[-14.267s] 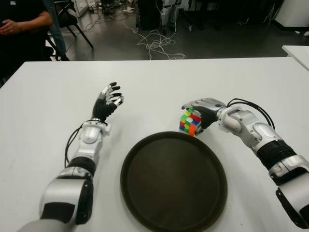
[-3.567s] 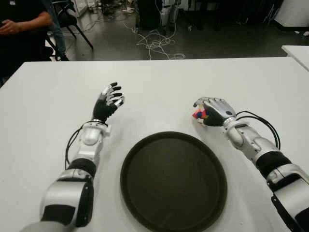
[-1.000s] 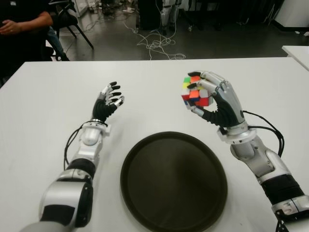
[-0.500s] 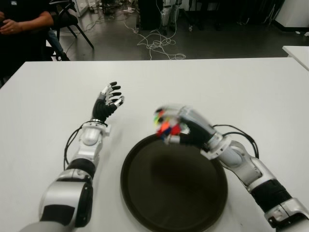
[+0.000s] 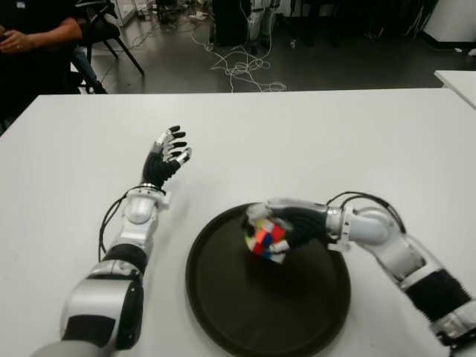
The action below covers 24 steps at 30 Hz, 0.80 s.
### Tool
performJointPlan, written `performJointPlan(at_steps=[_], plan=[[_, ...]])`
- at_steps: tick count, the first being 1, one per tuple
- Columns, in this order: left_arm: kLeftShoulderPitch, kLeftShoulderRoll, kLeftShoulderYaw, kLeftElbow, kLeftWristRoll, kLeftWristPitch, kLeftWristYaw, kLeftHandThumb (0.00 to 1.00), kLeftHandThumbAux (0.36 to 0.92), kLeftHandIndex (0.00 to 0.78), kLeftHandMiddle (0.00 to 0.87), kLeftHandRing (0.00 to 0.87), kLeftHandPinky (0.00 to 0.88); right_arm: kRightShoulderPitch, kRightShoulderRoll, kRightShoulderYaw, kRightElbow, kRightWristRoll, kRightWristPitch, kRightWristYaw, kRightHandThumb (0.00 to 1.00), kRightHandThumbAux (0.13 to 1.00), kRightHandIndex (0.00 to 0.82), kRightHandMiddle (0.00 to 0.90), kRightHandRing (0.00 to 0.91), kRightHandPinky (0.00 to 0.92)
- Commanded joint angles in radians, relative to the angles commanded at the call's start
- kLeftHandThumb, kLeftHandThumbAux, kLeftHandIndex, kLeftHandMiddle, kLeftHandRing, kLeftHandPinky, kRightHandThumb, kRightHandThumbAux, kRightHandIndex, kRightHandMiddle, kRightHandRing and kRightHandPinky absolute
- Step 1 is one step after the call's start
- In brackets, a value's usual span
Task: Pick up the Rubik's Cube and put it in the plate
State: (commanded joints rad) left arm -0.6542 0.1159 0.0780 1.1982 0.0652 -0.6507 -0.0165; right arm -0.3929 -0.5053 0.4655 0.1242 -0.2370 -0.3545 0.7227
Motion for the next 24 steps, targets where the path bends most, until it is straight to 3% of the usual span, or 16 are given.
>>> performJointPlan(at_steps=[16, 21, 24], plan=[[0.001, 0.000, -0.002, -0.001, 0.000, 0.000, -0.007, 0.168, 0.713, 0.138, 0.185, 0.195, 0.209, 0.015, -0.008, -0.033, -0.078, -0.170, 0.041, -0.074, 0.692, 0.739, 0.415, 0.561, 0.576, 0.566], [0.001, 0.000, -0.002, -0.001, 0.001, 0.000, -0.005, 0.168, 0.710, 0.136, 0.185, 0.195, 0.210, 0.036, 0.016, -0.054, -0.097, -0.197, 0.060, -0.135, 0.693, 0.739, 0.414, 0.527, 0.536, 0.537], [0.001, 0.000, -0.004, -0.001, 0.003, 0.000, -0.002, 0.163, 0.699, 0.136, 0.182, 0.195, 0.211, 0.053, 0.036, -0.065, -0.105, -0.214, 0.066, -0.187, 0.693, 0.739, 0.413, 0.450, 0.452, 0.441]])
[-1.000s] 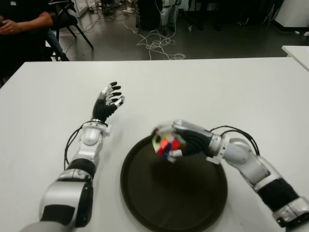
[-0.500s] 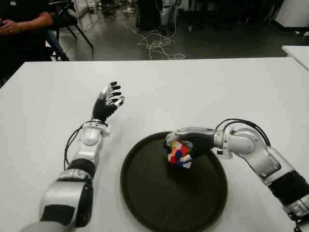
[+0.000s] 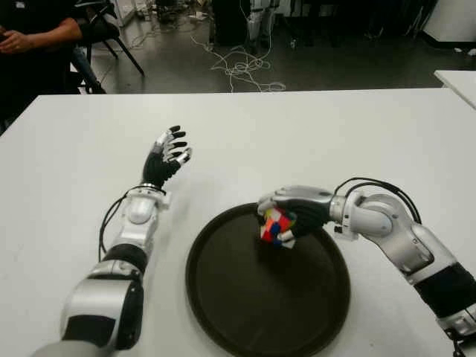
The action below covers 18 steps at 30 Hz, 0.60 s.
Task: Pick up the Rubik's Cube and put it in the plate
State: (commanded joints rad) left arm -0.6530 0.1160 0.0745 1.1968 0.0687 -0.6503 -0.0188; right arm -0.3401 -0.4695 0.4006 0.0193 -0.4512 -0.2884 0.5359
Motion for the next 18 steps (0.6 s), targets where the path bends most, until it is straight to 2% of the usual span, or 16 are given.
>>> performJointPlan(at_steps=[2, 4, 7, 10, 12, 17, 18], plan=[[0.000, 0.000, -0.001, 0.000, 0.001, 0.000, 0.002, 0.160, 0.694, 0.137, 0.181, 0.195, 0.213, 0.010, 0.013, -0.003, 0.000, -0.011, -0.002, -0.035, 0.693, 0.739, 0.413, 0.426, 0.426, 0.416], [0.001, 0.000, -0.003, 0.000, 0.005, -0.003, 0.009, 0.158, 0.693, 0.138, 0.182, 0.196, 0.216, 0.029, 0.035, -0.005, 0.039, -0.037, -0.045, -0.121, 0.693, 0.739, 0.412, 0.413, 0.415, 0.403], [0.000, 0.001, -0.004, 0.000, 0.008, -0.005, 0.015, 0.163, 0.698, 0.142, 0.187, 0.199, 0.220, 0.030, 0.058, -0.005, 0.094, -0.062, -0.106, -0.220, 0.694, 0.740, 0.407, 0.384, 0.395, 0.365], [0.000, 0.001, -0.005, 0.001, 0.008, -0.005, 0.017, 0.168, 0.704, 0.143, 0.190, 0.201, 0.222, 0.029, 0.060, -0.009, 0.110, -0.068, -0.147, -0.260, 0.692, 0.741, 0.400, 0.319, 0.328, 0.294], [-0.001, 0.001, -0.005, 0.001, 0.007, -0.004, 0.017, 0.168, 0.701, 0.142, 0.192, 0.204, 0.226, 0.030, 0.062, -0.009, 0.121, -0.070, -0.168, -0.278, 0.684, 0.744, 0.397, 0.240, 0.246, 0.221], [-0.001, -0.001, -0.004, 0.002, 0.004, -0.003, 0.014, 0.170, 0.691, 0.140, 0.190, 0.205, 0.230, 0.031, 0.065, -0.009, 0.137, -0.039, -0.188, -0.269, 0.669, 0.748, 0.394, 0.119, 0.126, 0.128], [-0.001, -0.001, -0.003, 0.002, 0.003, -0.003, 0.013, 0.171, 0.690, 0.137, 0.186, 0.201, 0.229, 0.031, 0.065, -0.009, 0.139, -0.029, -0.189, -0.261, 0.433, 0.782, 0.258, 0.081, 0.088, 0.096]])
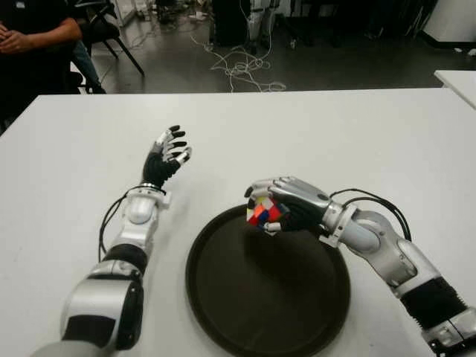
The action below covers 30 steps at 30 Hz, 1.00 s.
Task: Pick up the Rubik's Cube and put it in the plate
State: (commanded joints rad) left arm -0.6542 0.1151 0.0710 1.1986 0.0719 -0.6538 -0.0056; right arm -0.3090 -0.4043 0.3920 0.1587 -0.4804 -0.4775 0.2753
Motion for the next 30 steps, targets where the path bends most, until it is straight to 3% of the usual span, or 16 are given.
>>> performJointPlan(at_steps=[3, 7, 30], plan=[[0.001, -0.002, 0.003, -0.001, -0.006, -0.004, -0.008, 0.173, 0.699, 0.134, 0.180, 0.195, 0.222, -0.003, 0.001, 0.006, 0.005, 0.035, 0.014, 0.049, 0.141, 0.799, 0.085, 0.027, 0.030, 0.051], [0.001, -0.003, 0.005, -0.003, -0.011, -0.005, -0.016, 0.172, 0.709, 0.133, 0.176, 0.191, 0.213, -0.004, 0.001, 0.003, 0.003, 0.048, 0.025, 0.076, 0.029, 0.783, 0.017, 0.005, 0.006, 0.024], [0.003, -0.003, 0.006, 0.000, -0.008, -0.015, -0.004, 0.199, 0.742, 0.141, 0.196, 0.200, 0.226, -0.004, 0.026, -0.022, 0.057, 0.053, -0.071, 0.007, 0.000, 0.724, 0.000, 0.000, 0.000, 0.002]])
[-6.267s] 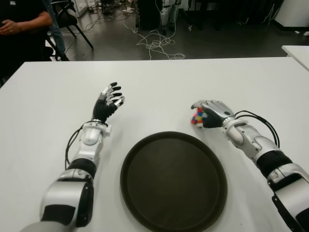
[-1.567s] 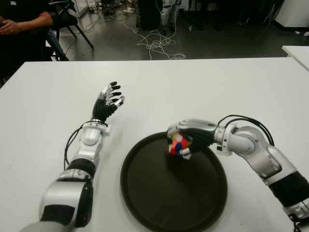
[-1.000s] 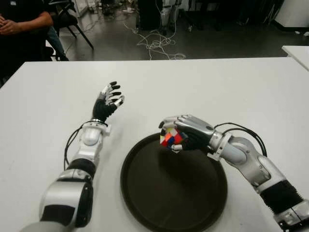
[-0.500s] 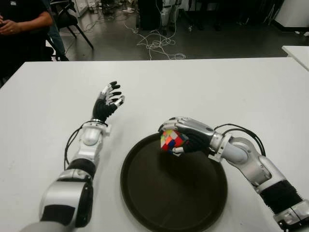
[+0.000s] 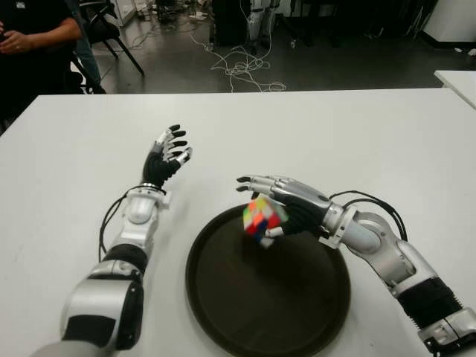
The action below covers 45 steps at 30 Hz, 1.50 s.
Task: Pick up the Rubik's Cube and put it in the plate
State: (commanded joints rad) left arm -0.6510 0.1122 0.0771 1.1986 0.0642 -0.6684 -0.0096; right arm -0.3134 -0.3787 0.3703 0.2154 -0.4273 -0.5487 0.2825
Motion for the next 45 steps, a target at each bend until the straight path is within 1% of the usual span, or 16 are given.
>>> performJointPlan(at_steps=[13, 15, 19, 23, 26, 30, 33, 36, 38, 39, 40, 41, 42, 43, 44, 45], plan=[[0.001, 0.001, 0.003, 0.001, -0.003, 0.006, -0.003, 0.195, 0.741, 0.130, 0.196, 0.199, 0.212, 0.010, -0.012, -0.036, -0.036, 0.034, -0.024, 0.002, 0.000, 0.730, 0.000, 0.000, 0.000, 0.000], [0.000, 0.003, 0.002, 0.002, -0.002, 0.011, -0.003, 0.195, 0.743, 0.128, 0.195, 0.198, 0.212, 0.018, -0.025, -0.056, -0.065, 0.061, -0.022, 0.018, 0.000, 0.729, 0.000, 0.000, 0.000, 0.000], [-0.003, 0.006, -0.001, 0.005, 0.001, 0.021, -0.006, 0.189, 0.747, 0.126, 0.195, 0.200, 0.215, 0.054, -0.083, -0.134, -0.191, 0.184, 0.012, 0.078, 0.000, 0.714, 0.000, 0.000, 0.000, 0.000], [-0.004, 0.008, -0.002, 0.005, 0.001, 0.024, -0.010, 0.187, 0.754, 0.131, 0.199, 0.205, 0.218, 0.092, -0.089, -0.180, -0.266, 0.253, 0.043, 0.096, 0.000, 0.683, 0.000, 0.000, 0.000, 0.000], [-0.004, 0.008, -0.003, 0.005, 0.002, 0.024, -0.013, 0.186, 0.753, 0.133, 0.199, 0.205, 0.220, 0.101, -0.047, -0.201, -0.260, 0.273, 0.036, 0.052, 0.000, 0.674, 0.000, 0.000, 0.000, 0.000], [-0.004, 0.008, -0.002, 0.005, 0.002, 0.023, -0.014, 0.183, 0.752, 0.133, 0.197, 0.204, 0.219, 0.091, -0.034, -0.236, -0.247, 0.302, 0.027, 0.031, 0.000, 0.675, 0.000, 0.000, 0.000, 0.000], [-0.004, 0.009, -0.002, 0.005, 0.001, 0.025, -0.015, 0.181, 0.747, 0.140, 0.199, 0.209, 0.228, 0.075, 0.009, -0.306, -0.211, 0.353, 0.028, -0.029, 0.000, 0.690, 0.000, 0.000, 0.000, 0.000], [-0.005, 0.010, -0.002, 0.005, 0.001, 0.027, -0.017, 0.183, 0.735, 0.144, 0.197, 0.209, 0.232, 0.022, 0.082, -0.372, -0.071, 0.410, -0.003, -0.106, 0.000, 0.716, 0.000, 0.002, 0.000, 0.000], [-0.005, 0.010, -0.003, 0.005, 0.002, 0.027, -0.017, 0.181, 0.722, 0.145, 0.195, 0.206, 0.230, -0.029, 0.109, -0.413, 0.028, 0.455, -0.008, -0.131, 0.000, 0.744, 0.005, 0.021, 0.007, 0.003], [-0.004, 0.010, -0.004, 0.005, 0.003, 0.026, -0.016, 0.181, 0.720, 0.145, 0.195, 0.206, 0.230, -0.040, 0.126, -0.428, 0.043, 0.480, 0.015, -0.140, 0.000, 0.749, 0.007, 0.026, 0.010, 0.005], [-0.004, 0.010, -0.004, 0.005, 0.004, 0.026, -0.015, 0.178, 0.715, 0.147, 0.196, 0.206, 0.231, -0.048, 0.137, -0.437, 0.053, 0.496, 0.029, -0.146, 0.012, 0.757, 0.025, 0.055, 0.033, 0.021], [-0.004, 0.011, -0.005, 0.006, 0.006, 0.024, -0.013, 0.175, 0.711, 0.148, 0.197, 0.206, 0.231, -0.060, 0.167, -0.457, 0.108, 0.522, 0.039, -0.166, 0.020, 0.762, 0.037, 0.073, 0.048, 0.031], [-0.004, 0.012, -0.007, 0.006, 0.008, 0.024, -0.011, 0.172, 0.707, 0.149, 0.195, 0.205, 0.229, -0.070, 0.188, -0.472, 0.152, 0.540, 0.042, -0.178, 0.041, 0.771, 0.075, 0.123, 0.104, 0.111], [-0.003, 0.012, -0.008, 0.006, 0.009, 0.023, -0.010, 0.171, 0.706, 0.149, 0.194, 0.204, 0.228, -0.081, 0.210, -0.486, 0.203, 0.554, 0.041, -0.195, 0.049, 0.774, 0.088, 0.140, 0.124, 0.140], [-0.003, 0.013, -0.008, 0.006, 0.010, 0.023, -0.009, 0.168, 0.704, 0.149, 0.191, 0.202, 0.226, -0.089, 0.224, -0.495, 0.237, 0.562, 0.038, -0.204, 0.059, 0.780, 0.115, 0.175, 0.165, 0.193], [-0.003, 0.013, -0.009, 0.006, 0.010, 0.023, -0.009, 0.167, 0.703, 0.149, 0.190, 0.201, 0.225, -0.094, 0.230, -0.500, 0.255, 0.564, 0.034, -0.208, 0.063, 0.783, 0.125, 0.188, 0.180, 0.212]])
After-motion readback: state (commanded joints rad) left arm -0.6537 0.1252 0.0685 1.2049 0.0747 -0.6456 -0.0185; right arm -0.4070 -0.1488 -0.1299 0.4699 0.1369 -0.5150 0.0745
